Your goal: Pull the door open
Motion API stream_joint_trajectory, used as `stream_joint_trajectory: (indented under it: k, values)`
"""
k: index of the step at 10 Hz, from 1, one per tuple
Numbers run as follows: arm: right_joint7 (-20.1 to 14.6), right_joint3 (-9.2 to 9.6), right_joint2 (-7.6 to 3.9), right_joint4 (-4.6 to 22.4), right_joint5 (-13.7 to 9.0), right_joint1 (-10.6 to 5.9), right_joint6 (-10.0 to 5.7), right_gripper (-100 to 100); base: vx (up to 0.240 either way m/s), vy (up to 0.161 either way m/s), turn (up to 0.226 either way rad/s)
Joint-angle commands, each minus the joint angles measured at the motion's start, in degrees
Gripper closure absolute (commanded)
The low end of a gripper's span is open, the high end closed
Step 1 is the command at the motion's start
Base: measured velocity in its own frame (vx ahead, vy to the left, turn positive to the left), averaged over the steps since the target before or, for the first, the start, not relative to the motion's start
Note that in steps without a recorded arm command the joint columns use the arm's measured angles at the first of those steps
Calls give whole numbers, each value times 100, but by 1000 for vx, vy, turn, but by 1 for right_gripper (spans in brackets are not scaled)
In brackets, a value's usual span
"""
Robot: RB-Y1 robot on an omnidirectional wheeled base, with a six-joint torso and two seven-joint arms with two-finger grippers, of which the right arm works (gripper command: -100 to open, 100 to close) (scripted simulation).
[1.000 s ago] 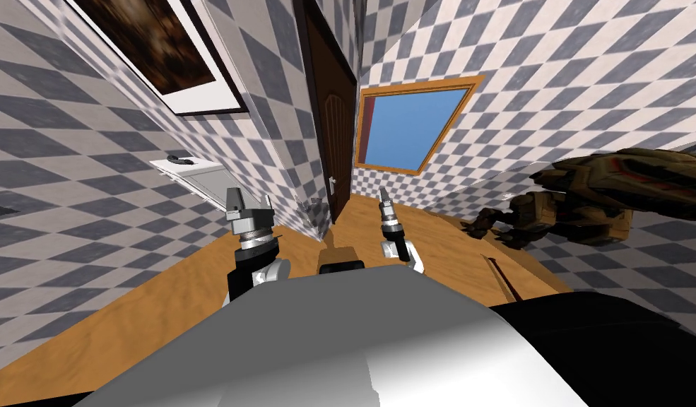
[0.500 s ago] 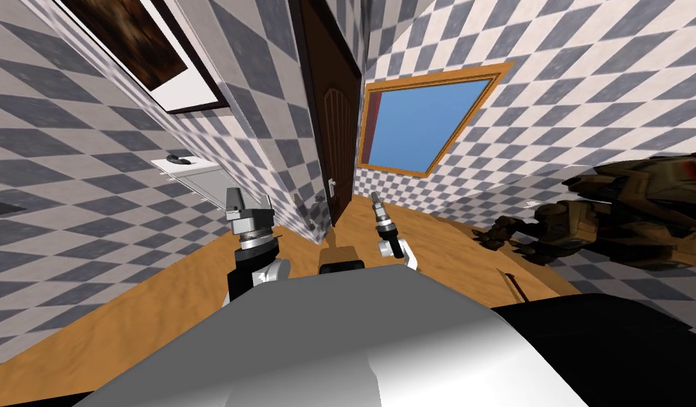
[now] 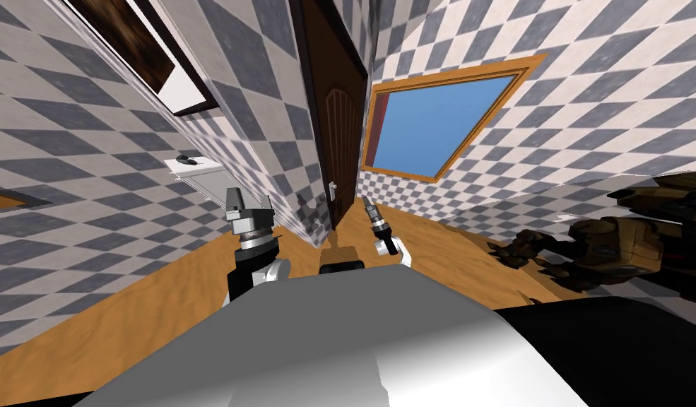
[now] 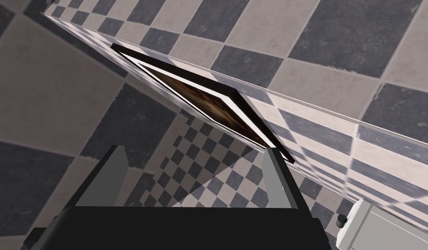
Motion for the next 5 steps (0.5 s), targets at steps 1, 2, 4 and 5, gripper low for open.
stream_joint_trajectory:
  k: [1, 2, 4, 5]
  values:
    - [120, 63, -16, 164, 85, -72, -29, -100, 110, -70, 59]
    - [230, 122, -53, 327, 171, -153, -43, -100, 115, -91, 94]
    - [395, 211, -108, 570, 299, -275, -64, -100, 121, -90, 110]
    - [504, 270, -144, 733, 385, -356, -78, -100, 146, -114, 152]
